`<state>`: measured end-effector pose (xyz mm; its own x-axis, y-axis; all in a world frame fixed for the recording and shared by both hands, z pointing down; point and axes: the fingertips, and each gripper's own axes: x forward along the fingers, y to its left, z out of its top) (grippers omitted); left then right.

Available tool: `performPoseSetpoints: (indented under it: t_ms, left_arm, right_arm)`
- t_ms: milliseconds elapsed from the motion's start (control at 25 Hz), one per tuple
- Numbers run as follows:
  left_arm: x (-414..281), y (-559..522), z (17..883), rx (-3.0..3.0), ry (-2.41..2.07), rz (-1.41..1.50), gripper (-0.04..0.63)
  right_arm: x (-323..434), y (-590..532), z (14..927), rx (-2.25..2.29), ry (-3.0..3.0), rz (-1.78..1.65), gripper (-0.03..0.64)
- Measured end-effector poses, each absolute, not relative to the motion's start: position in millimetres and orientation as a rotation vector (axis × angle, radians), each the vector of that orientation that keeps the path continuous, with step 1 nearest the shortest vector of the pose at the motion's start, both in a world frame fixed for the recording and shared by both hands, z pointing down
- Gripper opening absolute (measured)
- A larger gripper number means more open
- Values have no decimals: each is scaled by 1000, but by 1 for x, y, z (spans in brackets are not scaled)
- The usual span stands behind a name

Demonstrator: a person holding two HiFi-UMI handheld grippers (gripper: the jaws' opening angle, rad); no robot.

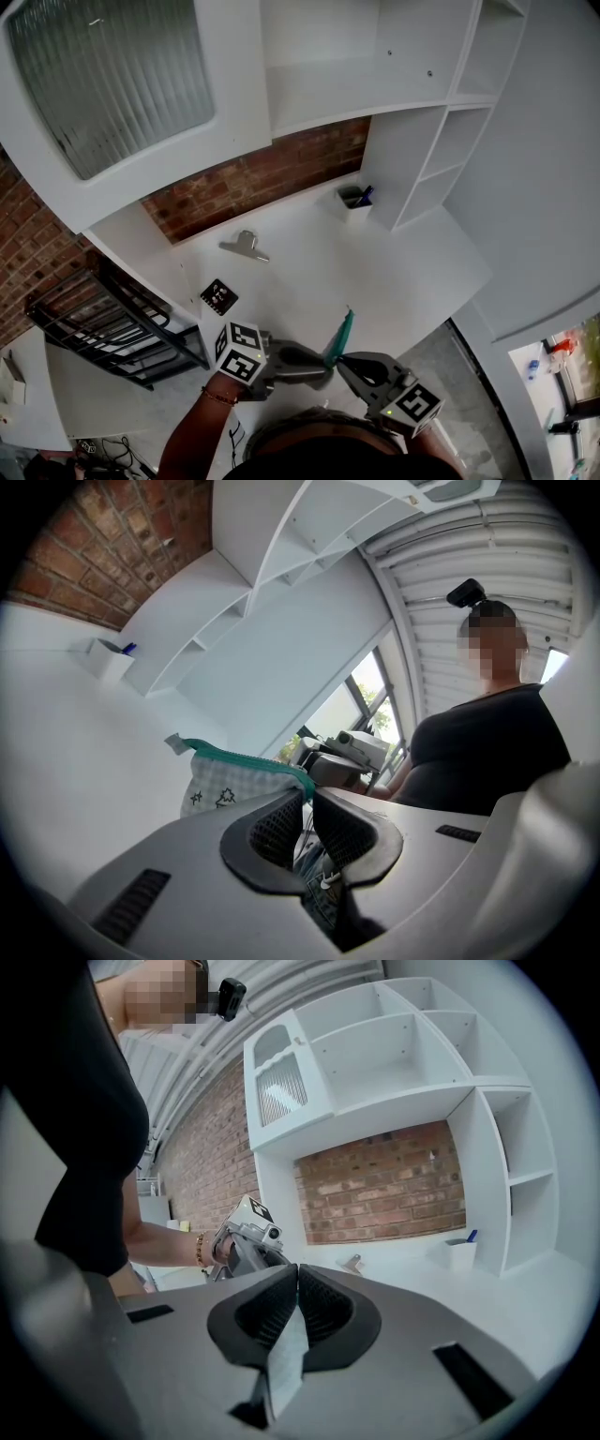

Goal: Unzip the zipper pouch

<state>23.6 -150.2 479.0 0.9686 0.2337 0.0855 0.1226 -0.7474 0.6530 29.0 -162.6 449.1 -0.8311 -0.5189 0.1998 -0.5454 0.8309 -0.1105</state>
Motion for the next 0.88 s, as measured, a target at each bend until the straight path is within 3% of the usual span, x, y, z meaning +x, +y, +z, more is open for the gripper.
performPoseSetpoints:
  t_ms: [160, 880]
  left_arm:
    - [24, -146, 481, 2449, 275, 259, 5]
    - [21, -135, 475, 2461, 324, 243, 3]
  right_arm:
    - [39, -173, 452, 960, -2831, 298, 5]
    - [47, -180, 450, 1029, -2805, 230, 5]
